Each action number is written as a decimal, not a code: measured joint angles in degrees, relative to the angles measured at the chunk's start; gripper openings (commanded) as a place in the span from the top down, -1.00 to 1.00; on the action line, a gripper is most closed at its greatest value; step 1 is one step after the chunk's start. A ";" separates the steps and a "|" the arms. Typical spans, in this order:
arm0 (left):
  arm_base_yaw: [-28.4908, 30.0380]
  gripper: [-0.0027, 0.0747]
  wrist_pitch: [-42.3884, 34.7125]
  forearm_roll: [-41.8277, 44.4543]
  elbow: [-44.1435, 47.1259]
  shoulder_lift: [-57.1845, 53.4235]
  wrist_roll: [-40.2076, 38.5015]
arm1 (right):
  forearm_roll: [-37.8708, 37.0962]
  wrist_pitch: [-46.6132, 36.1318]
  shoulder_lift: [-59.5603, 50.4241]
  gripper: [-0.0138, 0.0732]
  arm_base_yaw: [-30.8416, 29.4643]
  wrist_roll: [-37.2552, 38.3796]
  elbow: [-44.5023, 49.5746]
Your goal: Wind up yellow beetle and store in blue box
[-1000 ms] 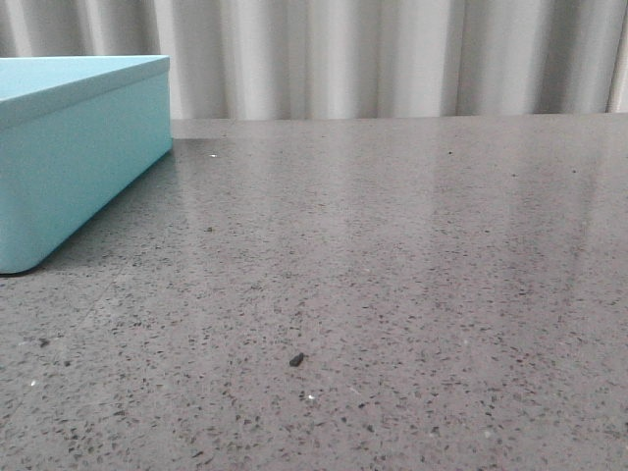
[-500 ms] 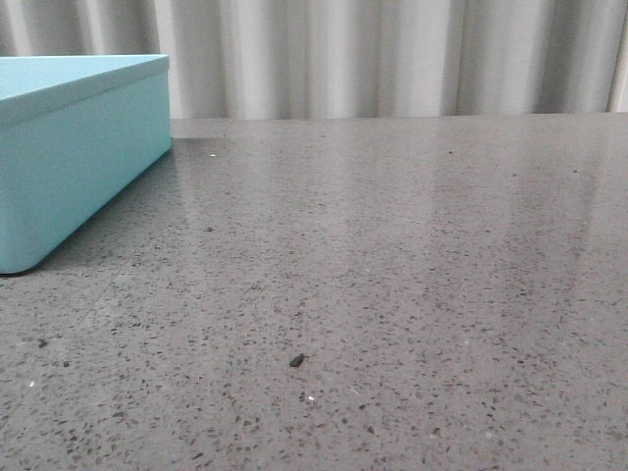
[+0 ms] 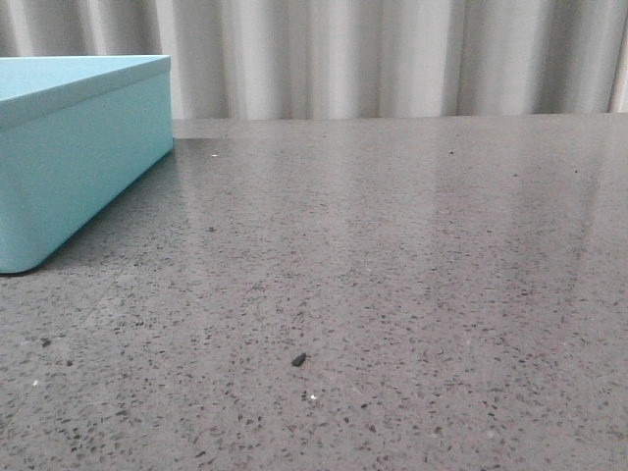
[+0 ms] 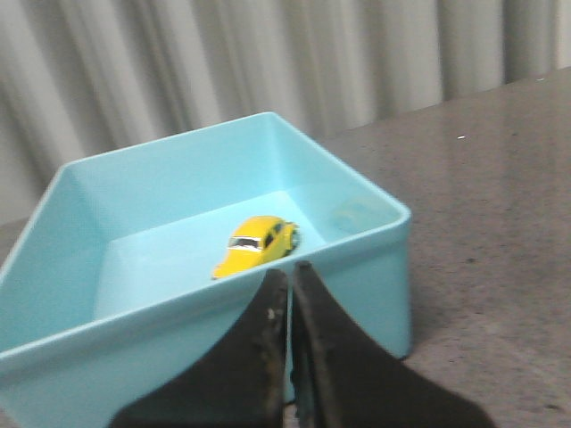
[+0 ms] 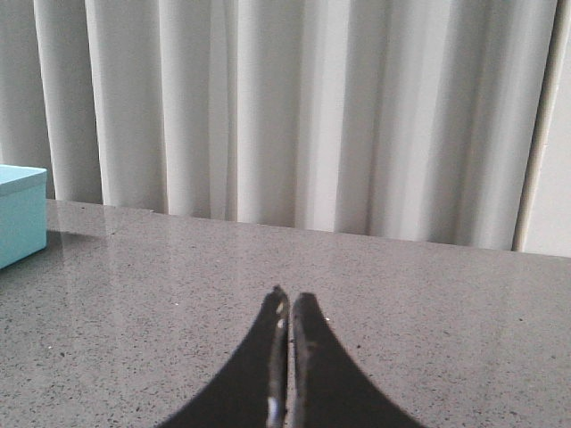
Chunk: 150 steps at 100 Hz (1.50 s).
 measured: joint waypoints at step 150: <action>9.07 0.99 -5.16 20.28 15.63 0.00 -37.09 | 0.00 0.23 -0.79 0.82 0.00 0.11 0.00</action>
